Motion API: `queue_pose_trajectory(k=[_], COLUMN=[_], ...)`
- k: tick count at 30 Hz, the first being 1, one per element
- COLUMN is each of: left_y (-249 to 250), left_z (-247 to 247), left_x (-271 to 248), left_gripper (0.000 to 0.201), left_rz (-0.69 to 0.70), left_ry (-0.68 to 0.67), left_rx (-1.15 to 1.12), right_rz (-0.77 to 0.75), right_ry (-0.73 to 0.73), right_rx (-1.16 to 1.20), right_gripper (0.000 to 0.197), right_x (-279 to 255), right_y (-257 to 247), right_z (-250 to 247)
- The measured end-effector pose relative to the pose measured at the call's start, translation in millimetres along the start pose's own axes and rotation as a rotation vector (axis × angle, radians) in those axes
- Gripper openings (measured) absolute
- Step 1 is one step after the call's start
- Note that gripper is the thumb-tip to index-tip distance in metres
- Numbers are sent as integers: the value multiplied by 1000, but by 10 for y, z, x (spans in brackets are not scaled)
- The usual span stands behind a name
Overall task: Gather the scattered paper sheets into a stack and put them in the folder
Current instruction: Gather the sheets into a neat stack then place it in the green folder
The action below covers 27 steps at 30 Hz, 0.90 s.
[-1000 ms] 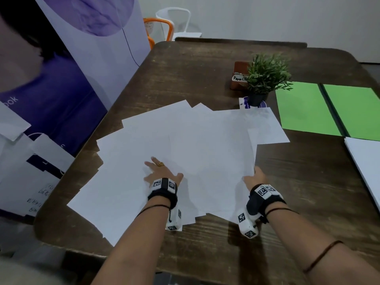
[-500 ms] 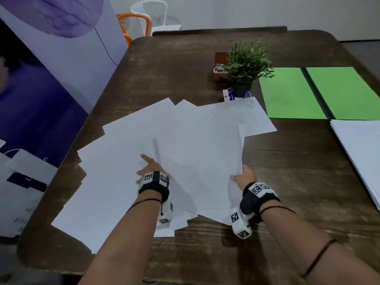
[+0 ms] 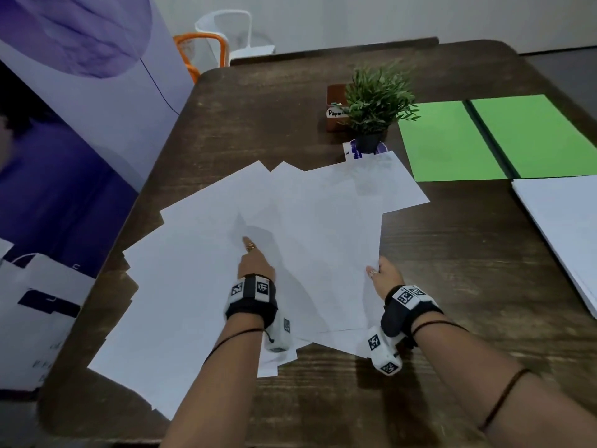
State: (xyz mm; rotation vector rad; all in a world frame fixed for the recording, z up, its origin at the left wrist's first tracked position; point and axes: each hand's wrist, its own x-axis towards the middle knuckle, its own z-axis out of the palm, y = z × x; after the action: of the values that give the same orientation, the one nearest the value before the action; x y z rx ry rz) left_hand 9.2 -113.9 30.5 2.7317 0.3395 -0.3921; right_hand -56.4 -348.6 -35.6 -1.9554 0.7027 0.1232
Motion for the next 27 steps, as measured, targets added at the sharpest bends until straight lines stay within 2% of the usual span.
queue_pose_trajectory(k=[3, 5, 7, 9, 10, 12, 14, 16, 18, 20, 21, 22, 23, 24, 27], left_y=[284, 408, 477, 497, 506, 535, 565, 518, 422, 304, 269, 289, 316, 390, 734], left_z=[245, 472, 611, 706, 707, 693, 612, 553, 509, 416, 390, 325, 295, 247, 137], left_x=[-282, -448, -552, -555, -559, -552, -570, -509, -397, -283, -218, -204, -181, -207, -326], left_gripper=[69, 64, 72, 78, 74, 59, 60, 49, 49, 75, 93, 105, 109, 104, 56], left_rz=[165, 258, 297, 319, 335, 363, 323, 332, 274, 162, 79, 30, 34, 71, 195], left_ry=[-146, -353, -511, -551, -565, -583, -603, -488, -257, -18, 39, 37, -6, -64, -157], left_rx=[-104, -252, -306, -283, -250, -198, -307, -365, -342, -340, -396, -463, -554, -624, -813], right_rz=[25, 29, 51, 80, 86, 111, 131, 126, 73, -32, -88, -134, -170, -195, -262], right_ry=[-59, -100, -111, -82, -71, -72, -82, -80, -44, 10, 31, 33, 30, 26, 34], right_rx=[-13, 13, 88, 133, 148, 184, 146, 55, 46, 94, 131, 183, 241, 295, 434], right_gripper=[26, 27, 29, 24, 26, 35, 44, 46, 45, 44, 44, 45, 47, 49, 52], right_x=[12, 27, 29, 24, 4, -31, -93, -126, -127, -118, -119, -142, -165, -187, -187], right_y=[-43, -54, -40, -16, -9, 2, -30, -42, -41, -88, -129, -204, -277, -356, -493], right_z=[-107, -178, -242, -281, -291, -283, -284, -300, -361, -526, -647, -794, -951, -1113, -1515])
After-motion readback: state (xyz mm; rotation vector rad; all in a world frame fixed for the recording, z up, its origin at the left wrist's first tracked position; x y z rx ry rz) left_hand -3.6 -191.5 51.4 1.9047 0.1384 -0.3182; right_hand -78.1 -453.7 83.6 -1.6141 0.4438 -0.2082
